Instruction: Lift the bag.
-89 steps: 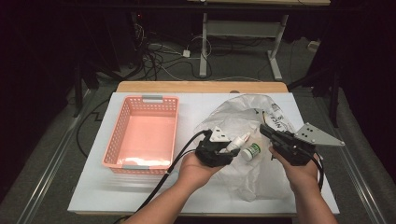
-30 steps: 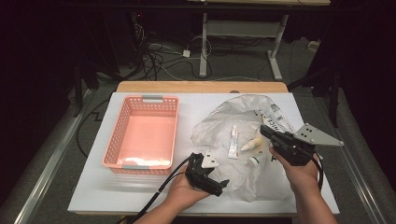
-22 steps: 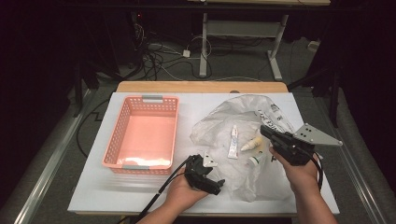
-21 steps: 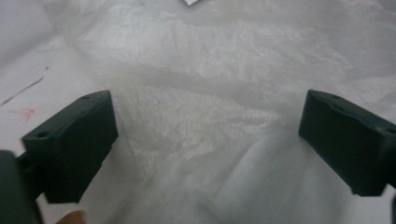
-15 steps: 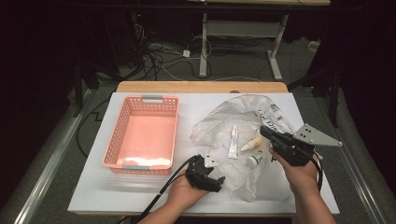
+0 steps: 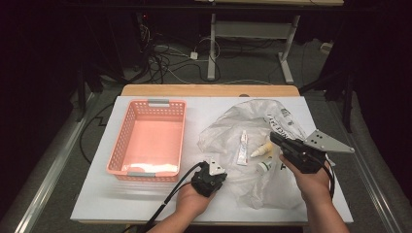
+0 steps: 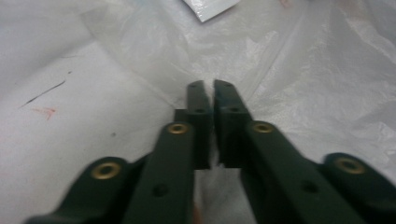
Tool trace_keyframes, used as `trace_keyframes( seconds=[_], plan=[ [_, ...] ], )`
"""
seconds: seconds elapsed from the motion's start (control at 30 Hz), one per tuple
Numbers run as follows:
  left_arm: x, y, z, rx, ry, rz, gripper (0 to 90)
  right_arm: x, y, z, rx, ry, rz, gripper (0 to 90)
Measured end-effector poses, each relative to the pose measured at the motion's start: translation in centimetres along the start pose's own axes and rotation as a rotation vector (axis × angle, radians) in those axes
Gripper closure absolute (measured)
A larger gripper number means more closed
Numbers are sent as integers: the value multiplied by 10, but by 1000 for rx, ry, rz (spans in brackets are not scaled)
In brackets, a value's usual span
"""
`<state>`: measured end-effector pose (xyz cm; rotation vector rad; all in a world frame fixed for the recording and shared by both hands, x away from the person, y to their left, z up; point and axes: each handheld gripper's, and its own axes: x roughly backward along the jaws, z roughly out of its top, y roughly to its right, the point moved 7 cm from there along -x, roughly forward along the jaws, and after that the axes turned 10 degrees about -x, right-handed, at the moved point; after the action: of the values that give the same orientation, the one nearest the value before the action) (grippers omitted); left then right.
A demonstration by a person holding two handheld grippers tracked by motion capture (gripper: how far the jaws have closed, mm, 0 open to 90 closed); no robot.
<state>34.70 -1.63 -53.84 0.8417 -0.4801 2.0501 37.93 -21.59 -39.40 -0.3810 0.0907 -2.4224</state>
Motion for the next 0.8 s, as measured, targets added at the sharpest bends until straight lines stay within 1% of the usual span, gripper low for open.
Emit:
trace_keyframes(
  seconds=[0.1,0.13,0.17,0.2,0.27,0.33,0.4,0.47,0.53,0.57,0.6,0.63,0.67,0.7,0.77,0.8],
  plan=[
    [1,-1,0,21,11,-17,885,1,1,2,-3,11,-4,900],
    [1,-2,-1,20,12,-22,885,2,1,3,1,12,-5,900],
    [2,-2,-1,31,19,-25,885,2,1,4,4,18,-3,900],
    [4,-3,-1,40,32,-20,886,2,1,4,3,18,-5,900],
    [8,-5,0,57,81,-17,886,2,2,4,5,19,-10,900],
    [14,-6,1,76,147,-12,886,2,2,4,6,22,-12,900],
    [20,-9,2,95,199,9,886,2,3,3,6,24,-11,900],
    [26,-12,8,78,240,52,886,2,3,3,-5,27,-10,900],
    [37,-16,18,87,294,76,886,3,4,3,-6,33,-4,900],
    [43,-17,24,72,316,92,886,3,4,4,-6,38,-4,900],
    [49,-18,29,43,330,108,886,3,4,6,-9,46,-4,900],
    [54,-20,35,37,352,123,886,4,4,7,-14,54,-4,900],
    [60,-22,41,50,385,129,886,4,4,9,-10,61,-6,900],
    [66,-25,46,51,409,142,886,4,4,11,-13,73,-7,900],
    [76,-29,59,39,461,169,886,3,5,13,-6,81,-12,900],
    [81,-31,65,34,485,181,887,2,5,14,-13,92,-18,900]
  ],
)
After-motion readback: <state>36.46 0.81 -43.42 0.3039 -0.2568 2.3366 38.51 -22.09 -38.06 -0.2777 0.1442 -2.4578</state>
